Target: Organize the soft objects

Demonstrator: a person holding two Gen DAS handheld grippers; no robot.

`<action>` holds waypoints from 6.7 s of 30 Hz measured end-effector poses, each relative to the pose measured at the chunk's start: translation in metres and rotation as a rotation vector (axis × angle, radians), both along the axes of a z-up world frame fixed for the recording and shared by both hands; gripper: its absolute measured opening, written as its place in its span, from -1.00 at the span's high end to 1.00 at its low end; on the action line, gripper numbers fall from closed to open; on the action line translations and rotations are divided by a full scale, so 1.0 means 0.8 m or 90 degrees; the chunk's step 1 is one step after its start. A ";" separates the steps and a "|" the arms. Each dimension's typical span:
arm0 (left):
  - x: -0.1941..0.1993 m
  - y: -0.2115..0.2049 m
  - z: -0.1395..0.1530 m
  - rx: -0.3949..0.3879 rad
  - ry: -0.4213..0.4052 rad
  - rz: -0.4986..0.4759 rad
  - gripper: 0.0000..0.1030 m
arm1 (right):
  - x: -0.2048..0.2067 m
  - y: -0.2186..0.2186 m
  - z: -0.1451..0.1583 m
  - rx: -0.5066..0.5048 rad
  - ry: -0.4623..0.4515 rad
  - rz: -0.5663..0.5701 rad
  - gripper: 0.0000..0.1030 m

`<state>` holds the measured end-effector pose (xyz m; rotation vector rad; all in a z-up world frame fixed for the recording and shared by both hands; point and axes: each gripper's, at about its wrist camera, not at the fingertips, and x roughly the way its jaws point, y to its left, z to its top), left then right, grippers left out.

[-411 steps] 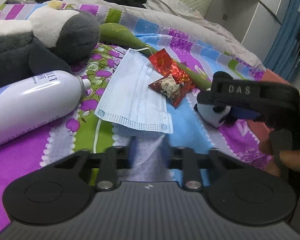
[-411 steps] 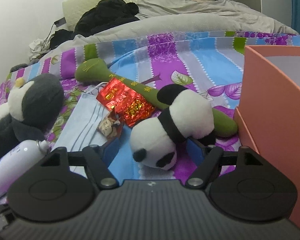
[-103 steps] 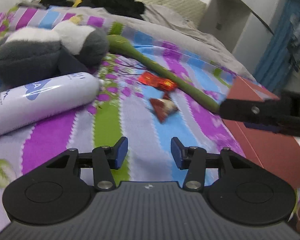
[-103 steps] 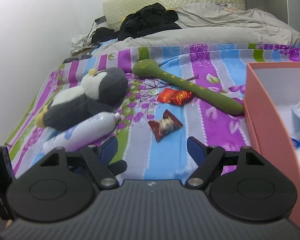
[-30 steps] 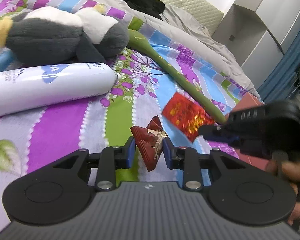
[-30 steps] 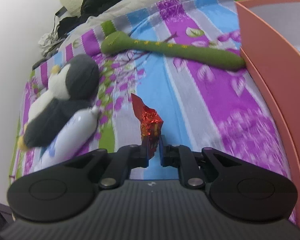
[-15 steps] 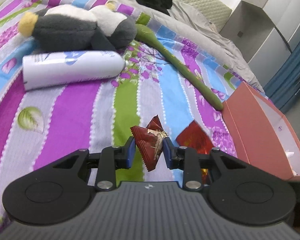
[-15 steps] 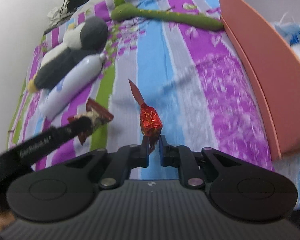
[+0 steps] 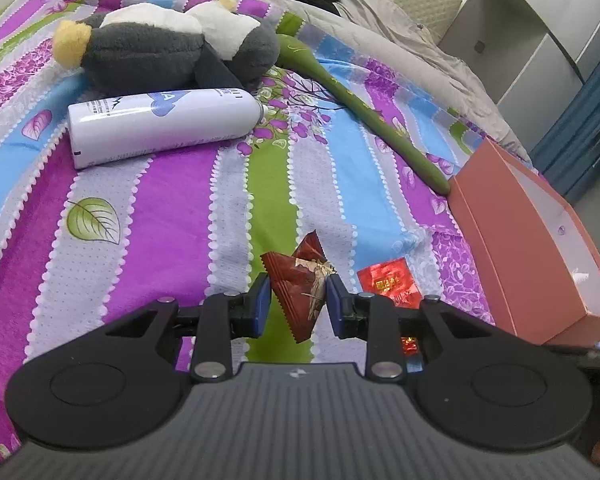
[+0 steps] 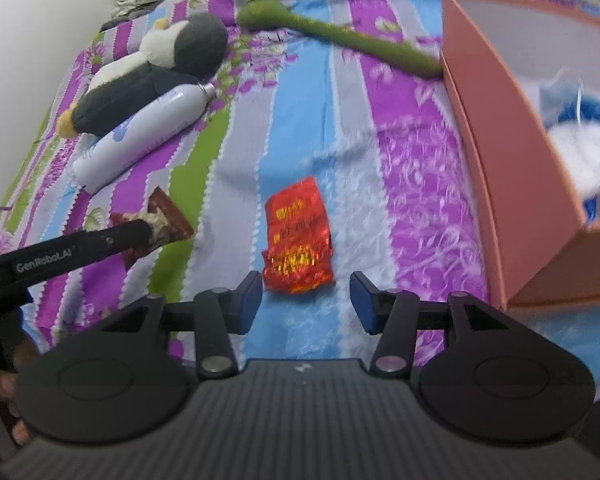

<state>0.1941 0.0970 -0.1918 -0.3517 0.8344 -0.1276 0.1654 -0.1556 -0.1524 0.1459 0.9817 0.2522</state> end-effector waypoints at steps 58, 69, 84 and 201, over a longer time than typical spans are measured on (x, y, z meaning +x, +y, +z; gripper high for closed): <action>-0.109 -0.144 0.161 0.074 -0.088 -0.130 0.33 | -0.121 -0.089 0.142 0.007 -0.177 -0.044 -0.05; -0.117 -0.237 0.186 0.056 -0.115 -0.230 0.33 | -0.161 -0.164 0.157 0.015 -0.190 -0.134 -0.05; -0.054 -0.348 0.182 0.052 -0.097 -0.323 0.33 | -0.135 -0.251 0.146 0.022 -0.167 -0.217 -0.05; -0.148 -0.285 0.274 0.099 -0.135 -0.299 -1.00 | -0.226 -0.232 0.191 -0.032 -0.224 -0.312 -0.93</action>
